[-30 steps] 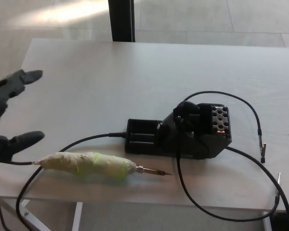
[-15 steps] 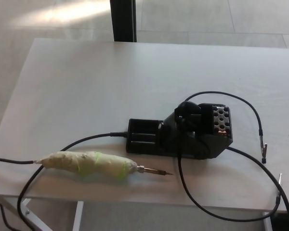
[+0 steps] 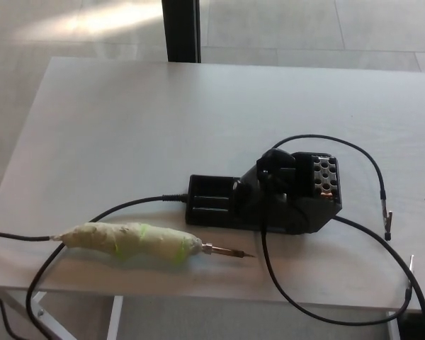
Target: Use the left hand of the robot to grab the soldering gun kept on the middle of the table and pull it out of its base and keep it on the left side of the base
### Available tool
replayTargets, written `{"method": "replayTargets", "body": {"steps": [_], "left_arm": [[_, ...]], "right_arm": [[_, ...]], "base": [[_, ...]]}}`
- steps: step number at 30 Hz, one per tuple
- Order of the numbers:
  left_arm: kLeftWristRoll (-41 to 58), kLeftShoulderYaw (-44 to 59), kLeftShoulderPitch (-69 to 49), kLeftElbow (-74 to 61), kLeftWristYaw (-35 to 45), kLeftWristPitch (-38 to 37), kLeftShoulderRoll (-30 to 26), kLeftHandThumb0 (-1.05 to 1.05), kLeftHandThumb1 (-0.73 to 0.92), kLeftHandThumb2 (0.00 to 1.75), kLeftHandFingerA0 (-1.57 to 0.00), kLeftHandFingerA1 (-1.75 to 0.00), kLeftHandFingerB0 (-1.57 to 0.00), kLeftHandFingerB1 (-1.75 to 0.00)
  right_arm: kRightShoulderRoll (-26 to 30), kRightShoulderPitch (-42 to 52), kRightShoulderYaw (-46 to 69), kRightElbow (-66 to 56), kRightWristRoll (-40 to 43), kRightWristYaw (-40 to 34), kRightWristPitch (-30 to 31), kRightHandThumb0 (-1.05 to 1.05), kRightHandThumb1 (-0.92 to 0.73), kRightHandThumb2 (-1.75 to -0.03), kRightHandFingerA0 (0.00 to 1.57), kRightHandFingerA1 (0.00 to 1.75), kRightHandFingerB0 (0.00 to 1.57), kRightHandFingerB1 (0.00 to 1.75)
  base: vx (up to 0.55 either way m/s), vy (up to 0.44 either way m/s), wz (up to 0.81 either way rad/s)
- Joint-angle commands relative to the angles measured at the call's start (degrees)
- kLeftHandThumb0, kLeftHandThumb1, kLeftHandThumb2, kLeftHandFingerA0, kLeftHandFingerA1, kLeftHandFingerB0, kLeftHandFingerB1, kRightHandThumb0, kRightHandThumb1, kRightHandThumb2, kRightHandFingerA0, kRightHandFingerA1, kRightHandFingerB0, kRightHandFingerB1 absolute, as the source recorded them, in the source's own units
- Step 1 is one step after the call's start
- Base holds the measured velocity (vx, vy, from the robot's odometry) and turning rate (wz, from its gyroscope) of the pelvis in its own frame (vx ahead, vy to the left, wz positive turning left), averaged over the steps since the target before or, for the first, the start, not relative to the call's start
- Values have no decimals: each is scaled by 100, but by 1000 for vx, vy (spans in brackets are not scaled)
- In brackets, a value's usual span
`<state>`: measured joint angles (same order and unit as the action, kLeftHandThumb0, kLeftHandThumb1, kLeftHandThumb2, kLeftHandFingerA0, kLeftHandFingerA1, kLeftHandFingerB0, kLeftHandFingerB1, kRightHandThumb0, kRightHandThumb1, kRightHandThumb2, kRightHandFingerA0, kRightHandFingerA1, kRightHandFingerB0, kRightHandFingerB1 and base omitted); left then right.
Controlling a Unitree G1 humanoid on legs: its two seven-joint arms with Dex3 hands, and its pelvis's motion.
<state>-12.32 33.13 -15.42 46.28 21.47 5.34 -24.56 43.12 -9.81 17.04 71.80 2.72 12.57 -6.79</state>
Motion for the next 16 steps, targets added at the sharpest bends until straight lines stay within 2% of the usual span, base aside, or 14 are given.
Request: {"method": "replayTargets", "body": {"steps": [1,2,3,4,5,6,7,9,10,12,13,14,15,16], "left_arm": [[765,461,-51,846,-924,-340,30,-53,68,60,-70,-66,-56,-54],[774,453,-43,872,-924,-343,21,-53,68,60,-70,-66,-56,-54],[680,325,63,1204,-964,-389,-98,-54,68,60,-74,-63,-58,-52],[687,281,20,1241,-923,-524,-111,-57,68,61,-72,-64,-56,-53],[741,284,30,1356,-919,-623,-123,-57,68,60,-72,-62,-58,-51],[786,259,29,1379,-927,-649,-132,-57,67,60,-73,-63,-58,-53],[825,224,33,1405,-913,-675,-147,-57,68,60,-70,-61,-57,-52],[873,162,77,1490,-948,-747,-169,-58,68,60,-73,-62,-58,-52],[888,126,97,1519,-971,-781,-176,-58,68,60,-73,-62,-57,-52],[960,63,171,1656,-1010,-795,-217,-57,68,61,-74,-62,-56,-53],[997,43,163,1644,-982,-800,-224,-56,68,61,-73,-63,-57,-53],[1114,101,222,1737,-970,-747,-235,-57,67,59,-73,-63,-54,-53],[1129,83,231,1760,-974,-757,-255,-57,67,59,-73,-63,-54,-53],[1121,47,214,1748,-970,-784,-258,-58,68,60,-73,-63,-54,-53]], "right_arm": [[-70,203,163,42,164,-44,-46,-99,-37,-130,136,93,66,117],[-70,200,168,37,163,-45,-33,-99,-37,-130,136,93,66,117],[-76,203,207,23,194,-27,-44,-95,-27,-127,143,86,65,131],[-76,191,207,7,186,-15,-38,-95,-35,-129,146,99,69,117],[-74,194,207,-10,176,-19,-19,-98,-37,-131,139,94,67,117],[-78,193,223,-5,184,-11,-18,-96,-27,-127,140,88,64,131],[-83,191,246,5,203,0,-21,-94,-29,-125,137,93,69,118],[-76,178,246,-6,198,-3,-1,-96,-36,-130,138,95,66,117],[-69,179,243,-18,196,-4,5,-90,-34,-128,138,97,68,116],[-66,187,249,-21,203,1,4,-90,-35,-128,137,97,68,115],[-68,179,247,-12,200,-16,15,-92,-26,-131,144,88,66,132],[-69,175,233,-7,187,-27,14,-96,-36,-131,146,100,67,118],[-80,178,231,-5,188,-32,13,-96,-36,-131,146,100,67,118],[-85,181,249,-6,208,-23,11,-97,-27,-127,139,94,70,122]], "base": [[0,0,0],[0,0,0],[0,0,0],[0,0,0],[0,0,0],[0,0,0],[0,0,0],[0,0,0],[0,0,0],[0,0,0],[0,0,0],[0,0,0],[0,0,0],[0,0,0]]}}
